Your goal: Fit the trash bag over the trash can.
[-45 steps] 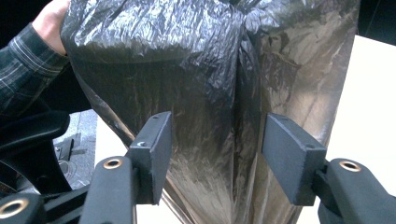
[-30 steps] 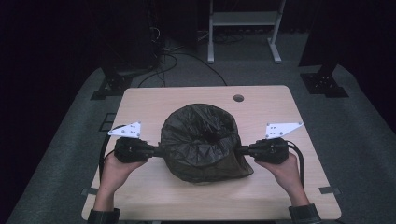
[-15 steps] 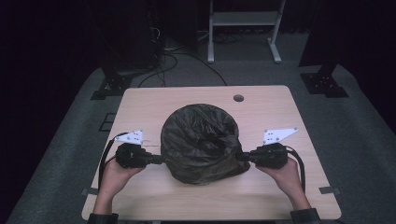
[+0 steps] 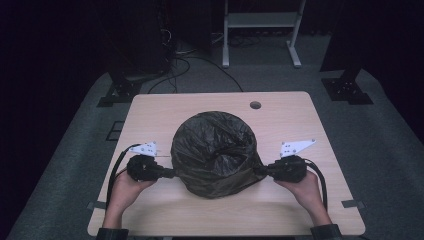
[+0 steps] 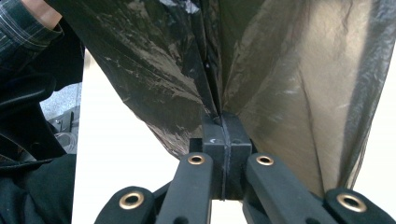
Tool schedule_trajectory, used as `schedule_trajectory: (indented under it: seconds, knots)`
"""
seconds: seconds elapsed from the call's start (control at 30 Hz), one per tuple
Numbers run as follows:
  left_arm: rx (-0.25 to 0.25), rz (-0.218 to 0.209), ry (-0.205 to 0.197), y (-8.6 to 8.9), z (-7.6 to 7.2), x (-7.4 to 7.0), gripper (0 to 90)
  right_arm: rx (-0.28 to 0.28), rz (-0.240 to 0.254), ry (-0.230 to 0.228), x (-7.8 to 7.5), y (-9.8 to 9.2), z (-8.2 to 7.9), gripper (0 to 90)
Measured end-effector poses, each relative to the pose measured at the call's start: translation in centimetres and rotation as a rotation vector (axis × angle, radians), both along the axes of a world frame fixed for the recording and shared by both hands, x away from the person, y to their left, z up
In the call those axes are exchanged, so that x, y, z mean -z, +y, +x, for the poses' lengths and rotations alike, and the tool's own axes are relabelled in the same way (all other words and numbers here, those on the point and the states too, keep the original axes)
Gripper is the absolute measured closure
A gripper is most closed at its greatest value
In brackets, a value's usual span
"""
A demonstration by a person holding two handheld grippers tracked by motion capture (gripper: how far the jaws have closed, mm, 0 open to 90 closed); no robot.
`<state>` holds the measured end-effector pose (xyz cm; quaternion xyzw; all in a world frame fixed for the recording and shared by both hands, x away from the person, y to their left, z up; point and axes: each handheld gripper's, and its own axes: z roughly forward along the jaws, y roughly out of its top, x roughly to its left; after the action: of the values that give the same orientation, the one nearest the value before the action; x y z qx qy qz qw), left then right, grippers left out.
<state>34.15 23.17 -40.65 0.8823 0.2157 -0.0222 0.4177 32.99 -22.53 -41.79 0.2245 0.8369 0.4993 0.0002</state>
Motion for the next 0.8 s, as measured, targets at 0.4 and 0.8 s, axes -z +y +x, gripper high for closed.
schedule_trajectory:
  seconds: [0.4, 0.8]
  knots:
    - [-0.022, 0.006, -0.021, 0.2, -0.3, 0.0, 86.7, 0.009, -0.024, -0.004, 0.3, -0.1, -0.1, 88.7]
    - [-0.05, -0.064, -0.088, 1.1, -1.3, -2.4, 64.2, 0.048, 0.005, -0.034, -0.9, -0.6, -0.4, 64.2]
